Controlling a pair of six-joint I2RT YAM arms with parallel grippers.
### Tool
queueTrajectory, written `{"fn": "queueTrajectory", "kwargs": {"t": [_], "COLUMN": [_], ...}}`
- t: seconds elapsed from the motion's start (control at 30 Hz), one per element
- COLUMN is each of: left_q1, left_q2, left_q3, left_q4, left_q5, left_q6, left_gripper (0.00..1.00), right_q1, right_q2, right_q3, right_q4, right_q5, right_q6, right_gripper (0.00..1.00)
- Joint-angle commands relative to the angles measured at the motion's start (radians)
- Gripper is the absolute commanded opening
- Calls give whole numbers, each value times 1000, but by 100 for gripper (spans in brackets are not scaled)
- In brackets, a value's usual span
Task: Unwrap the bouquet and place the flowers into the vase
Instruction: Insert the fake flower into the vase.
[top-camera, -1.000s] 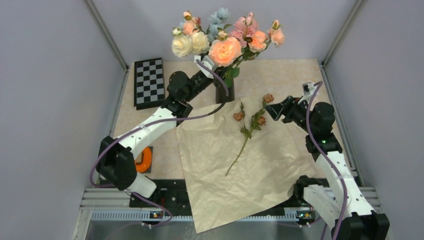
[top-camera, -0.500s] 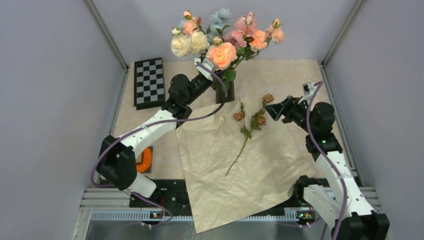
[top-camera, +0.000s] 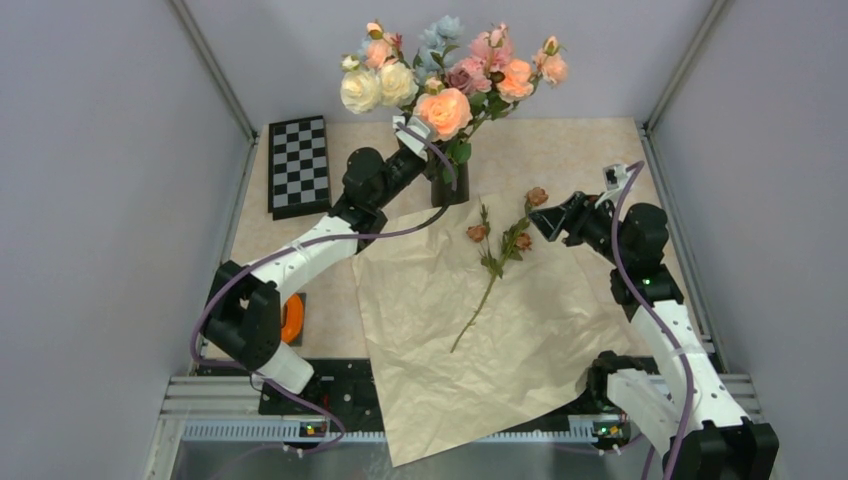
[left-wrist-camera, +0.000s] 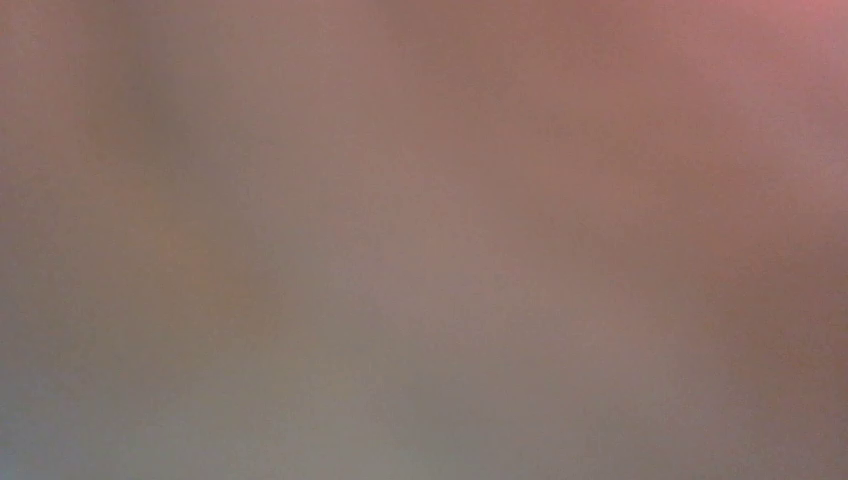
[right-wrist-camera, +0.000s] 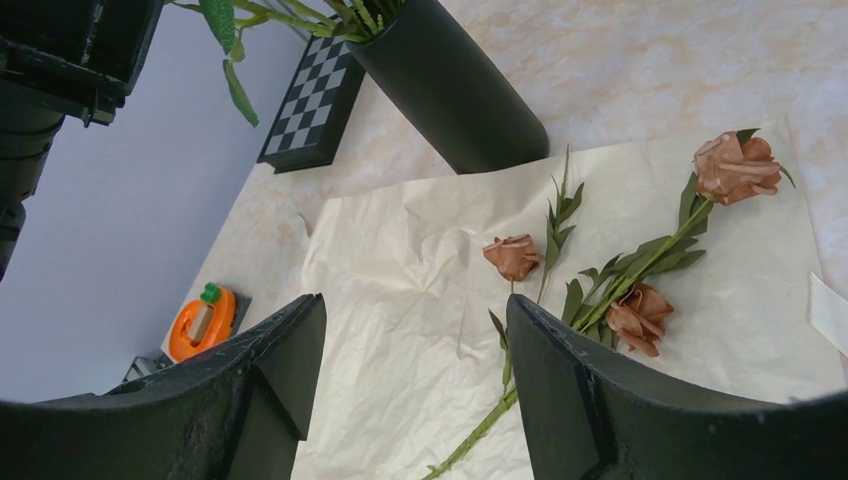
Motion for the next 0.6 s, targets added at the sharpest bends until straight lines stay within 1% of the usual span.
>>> {"fn": "queueTrajectory", "kwargs": {"t": [0.0, 0.17, 0.57], "left_q1": [6, 8, 7], "left_q2": [17, 33, 23], "left_q3": [-7, -5, -10], "left_q4": [-6, -12, -17], "left_q5": [-8, -14, -16], "left_q6": [-28, -32, -50], "left_gripper": [0, 0, 23], "right_q1": [-9, -11, -10], "right_q2": [-4, -2, -2], "right_q3": [-4, -12, -15], "right_q4": [56, 58, 55], "right_q5": [-16, -17, -16], "right_q6": [8, 9, 7], "right_gripper": [68, 68, 68]}}
